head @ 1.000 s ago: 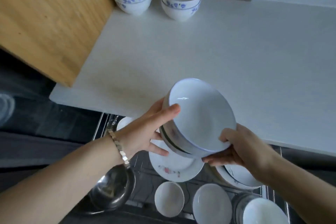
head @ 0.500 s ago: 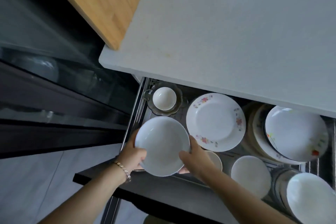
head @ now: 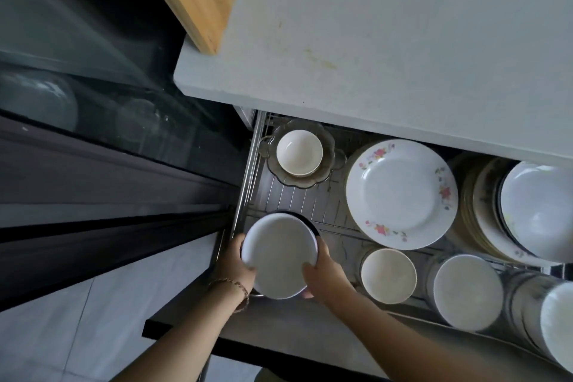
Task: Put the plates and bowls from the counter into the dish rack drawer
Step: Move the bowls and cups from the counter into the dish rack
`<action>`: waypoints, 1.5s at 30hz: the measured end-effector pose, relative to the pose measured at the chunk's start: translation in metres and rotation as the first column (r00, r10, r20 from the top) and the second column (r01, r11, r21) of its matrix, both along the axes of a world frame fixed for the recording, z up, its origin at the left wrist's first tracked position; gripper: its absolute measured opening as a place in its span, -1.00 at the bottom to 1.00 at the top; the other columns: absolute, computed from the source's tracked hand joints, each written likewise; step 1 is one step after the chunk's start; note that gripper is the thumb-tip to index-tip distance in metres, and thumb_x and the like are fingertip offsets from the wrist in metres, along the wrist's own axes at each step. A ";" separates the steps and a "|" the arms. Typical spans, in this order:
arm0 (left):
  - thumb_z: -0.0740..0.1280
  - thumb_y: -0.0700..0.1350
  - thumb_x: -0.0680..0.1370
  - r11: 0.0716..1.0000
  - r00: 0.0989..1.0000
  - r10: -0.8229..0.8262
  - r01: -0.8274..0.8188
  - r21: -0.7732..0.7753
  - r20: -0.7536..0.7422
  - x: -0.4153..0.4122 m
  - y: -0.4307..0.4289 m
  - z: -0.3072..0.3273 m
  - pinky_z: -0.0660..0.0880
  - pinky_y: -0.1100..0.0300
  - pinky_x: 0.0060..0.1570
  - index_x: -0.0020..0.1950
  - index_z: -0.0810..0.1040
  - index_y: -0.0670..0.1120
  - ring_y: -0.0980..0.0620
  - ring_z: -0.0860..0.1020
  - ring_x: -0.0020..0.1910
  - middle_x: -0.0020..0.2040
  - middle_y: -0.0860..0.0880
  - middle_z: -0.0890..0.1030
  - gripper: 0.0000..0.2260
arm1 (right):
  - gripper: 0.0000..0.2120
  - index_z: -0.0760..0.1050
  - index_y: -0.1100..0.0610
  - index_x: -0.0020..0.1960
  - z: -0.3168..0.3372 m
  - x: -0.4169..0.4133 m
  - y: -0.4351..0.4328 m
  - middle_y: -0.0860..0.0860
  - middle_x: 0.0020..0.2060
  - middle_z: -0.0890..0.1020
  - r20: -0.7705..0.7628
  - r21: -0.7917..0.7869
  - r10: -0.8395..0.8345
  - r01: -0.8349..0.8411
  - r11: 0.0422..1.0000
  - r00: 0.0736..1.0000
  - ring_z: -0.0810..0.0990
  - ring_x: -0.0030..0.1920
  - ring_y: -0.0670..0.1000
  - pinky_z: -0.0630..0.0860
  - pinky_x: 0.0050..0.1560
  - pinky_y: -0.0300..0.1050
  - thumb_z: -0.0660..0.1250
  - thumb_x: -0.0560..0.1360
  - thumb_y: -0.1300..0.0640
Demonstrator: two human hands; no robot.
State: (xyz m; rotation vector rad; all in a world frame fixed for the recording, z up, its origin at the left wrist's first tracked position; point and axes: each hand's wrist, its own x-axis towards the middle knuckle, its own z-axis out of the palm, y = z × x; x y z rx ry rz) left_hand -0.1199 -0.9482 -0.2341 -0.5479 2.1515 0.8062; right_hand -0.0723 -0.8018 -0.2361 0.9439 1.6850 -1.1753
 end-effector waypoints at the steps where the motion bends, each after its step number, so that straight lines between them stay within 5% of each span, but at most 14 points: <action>1: 0.26 -0.40 0.39 1.000 1.000 -0.015 0.014 -0.014 -0.023 0.001 0.000 -0.002 0.36 0.20 -0.13 0.21 0.45 -0.08 -0.06 0.48 0.00 -0.05 -0.02 0.49 -0.58 | -0.34 -0.03 -0.11 0.49 -0.002 -0.001 -0.001 0.14 0.01 0.51 -0.009 0.014 -0.014 0.014 1.000 1.000 0.60 -0.26 0.12 0.66 -0.13 0.08 0.08 0.45 0.19; 10: 0.30 -0.29 0.46 0.991 0.992 -0.115 0.117 -0.060 0.047 0.000 0.007 0.000 0.48 0.09 0.11 0.30 0.40 -0.11 -0.14 0.52 0.17 0.22 -0.16 0.53 -0.59 | -0.46 0.04 -0.13 0.47 -0.004 0.010 0.010 0.07 -0.13 0.51 -0.044 0.091 0.004 0.000 0.996 0.999 0.57 -0.47 0.04 0.66 -0.32 -0.01 0.03 0.54 0.17; 18: 0.26 -0.27 0.49 0.998 0.991 -0.063 0.065 -0.012 0.116 -0.002 0.005 -0.003 0.54 -0.11 0.11 0.38 0.36 -0.09 -0.21 0.51 0.18 0.23 -0.19 0.53 -0.55 | -0.46 0.10 -0.10 0.49 -0.010 0.010 0.007 0.21 0.07 0.60 -0.078 0.213 0.095 -0.077 0.974 0.992 0.59 0.01 0.23 0.52 -0.02 -0.02 0.07 0.54 0.16; 26: 0.32 -0.33 0.43 0.998 0.998 -0.061 0.061 0.009 0.022 0.008 0.005 -0.004 0.40 0.22 0.00 0.36 0.39 -0.08 -0.13 0.53 0.16 0.21 -0.15 0.57 -0.49 | -0.45 0.16 -0.06 0.48 -0.007 0.022 0.008 0.22 0.08 0.60 -0.190 0.212 0.014 0.027 0.977 0.982 0.57 0.03 0.22 0.56 0.06 0.08 0.08 0.52 0.22; 34: 0.32 -0.09 0.51 0.946 0.958 -0.268 0.282 -0.162 0.104 -0.003 0.009 -0.002 0.41 0.08 0.16 0.31 0.35 -0.17 -0.14 0.48 0.24 0.27 -0.18 0.51 -0.59 | -0.52 0.08 -0.01 0.47 -0.015 0.012 0.006 0.16 0.09 0.60 -0.097 0.284 0.183 -0.149 0.947 0.978 0.59 0.03 0.22 0.39 -0.14 -0.09 0.06 0.57 0.05; 39: 0.19 -0.01 0.57 0.890 0.929 -0.359 0.370 -0.265 0.093 -0.004 0.017 0.022 0.43 0.03 0.16 0.37 0.25 -0.16 -0.17 0.47 0.25 0.32 -0.17 0.44 -0.58 | -0.47 0.08 0.04 0.45 0.004 0.014 0.026 0.12 0.16 0.59 -0.057 0.228 0.313 -0.293 0.928 0.948 0.56 0.14 0.17 0.46 0.06 -0.01 0.06 0.55 -0.11; 43: 0.22 -0.09 0.54 0.799 0.869 -0.493 0.439 -0.411 -0.032 -0.010 0.041 0.058 0.43 0.02 0.17 0.34 0.33 -0.14 -0.16 0.38 0.27 0.30 -0.18 0.32 -0.62 | -0.59 0.31 0.12 0.36 0.037 0.017 0.067 0.12 0.20 0.57 -0.082 0.178 0.379 -0.361 0.915 0.922 0.53 0.21 0.14 0.44 0.20 -0.04 0.11 0.56 0.00; 45: 0.22 -0.13 0.53 0.820 0.846 -0.518 0.449 -0.354 -0.126 -0.017 0.062 0.076 0.41 0.05 0.20 0.27 0.43 -0.14 -0.13 0.40 0.25 0.26 -0.16 0.39 -0.69 | -0.64 0.38 0.15 0.32 0.056 0.016 0.091 0.14 0.23 0.54 -0.106 0.173 0.416 -0.395 0.902 0.903 0.51 0.23 0.15 0.43 0.24 -0.02 0.13 0.57 0.09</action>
